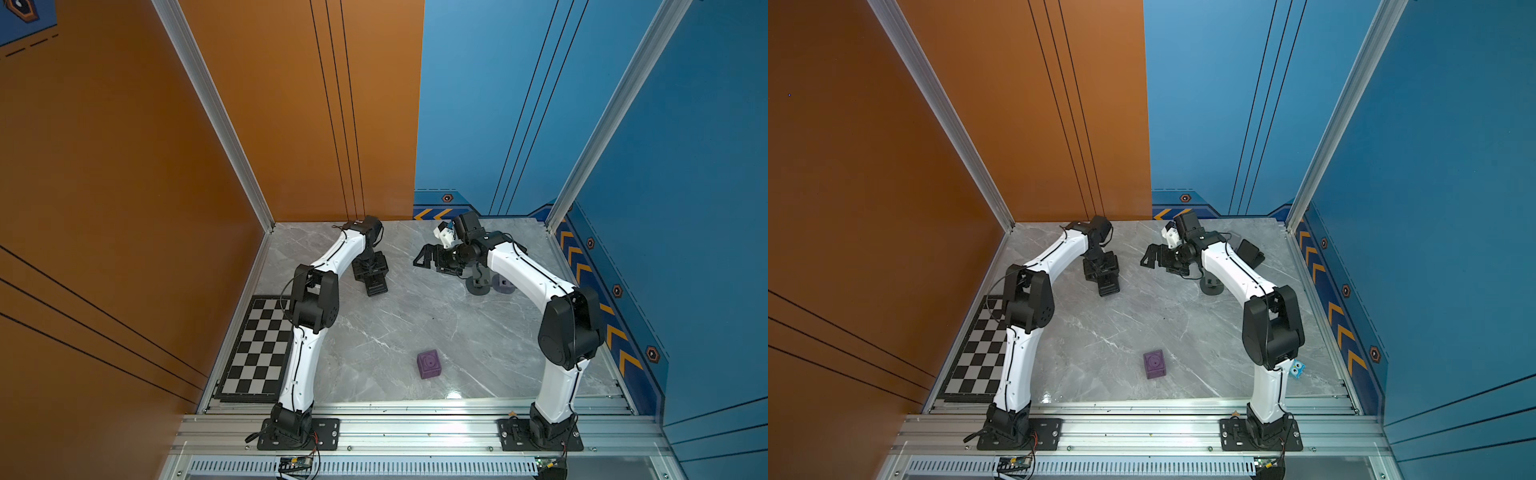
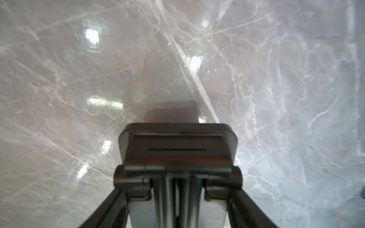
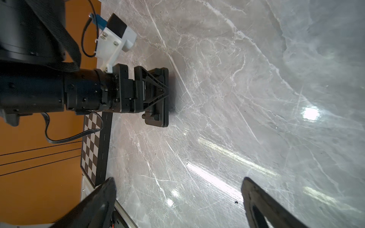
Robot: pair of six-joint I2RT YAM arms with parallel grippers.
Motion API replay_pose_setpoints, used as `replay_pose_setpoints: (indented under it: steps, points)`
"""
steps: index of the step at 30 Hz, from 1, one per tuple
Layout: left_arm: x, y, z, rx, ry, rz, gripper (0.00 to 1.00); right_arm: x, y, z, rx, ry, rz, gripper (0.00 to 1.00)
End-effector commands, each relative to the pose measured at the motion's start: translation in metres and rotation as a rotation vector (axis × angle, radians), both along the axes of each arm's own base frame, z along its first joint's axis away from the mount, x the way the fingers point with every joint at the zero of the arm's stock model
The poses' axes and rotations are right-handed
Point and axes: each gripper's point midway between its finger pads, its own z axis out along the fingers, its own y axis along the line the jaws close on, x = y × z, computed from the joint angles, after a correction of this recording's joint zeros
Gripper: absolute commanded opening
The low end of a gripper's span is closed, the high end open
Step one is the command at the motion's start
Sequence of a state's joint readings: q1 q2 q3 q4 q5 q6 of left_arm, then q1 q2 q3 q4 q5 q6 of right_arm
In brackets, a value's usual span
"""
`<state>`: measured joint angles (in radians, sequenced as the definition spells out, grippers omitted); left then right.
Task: Open the phone stand
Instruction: Pick up the phone stand at the center of the board.
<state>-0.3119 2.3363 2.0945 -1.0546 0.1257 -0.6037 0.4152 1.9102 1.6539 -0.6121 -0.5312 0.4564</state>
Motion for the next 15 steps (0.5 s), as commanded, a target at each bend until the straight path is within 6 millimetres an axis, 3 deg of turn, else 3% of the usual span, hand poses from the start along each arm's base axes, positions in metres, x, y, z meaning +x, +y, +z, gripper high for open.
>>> replay_pose_setpoints:
  steps: [1, 15]
  points:
    - [-0.001, -0.013, 0.032, -0.125, -0.039, 0.036, 0.48, 0.003, 0.009, -0.008, 0.012, 0.009, -0.011, 1.0]
    - [-0.006, -0.035, 0.049, -0.458, 0.014, 0.152, 0.48, 0.005, 0.021, -0.042, -0.002, 0.002, -0.05, 1.0]
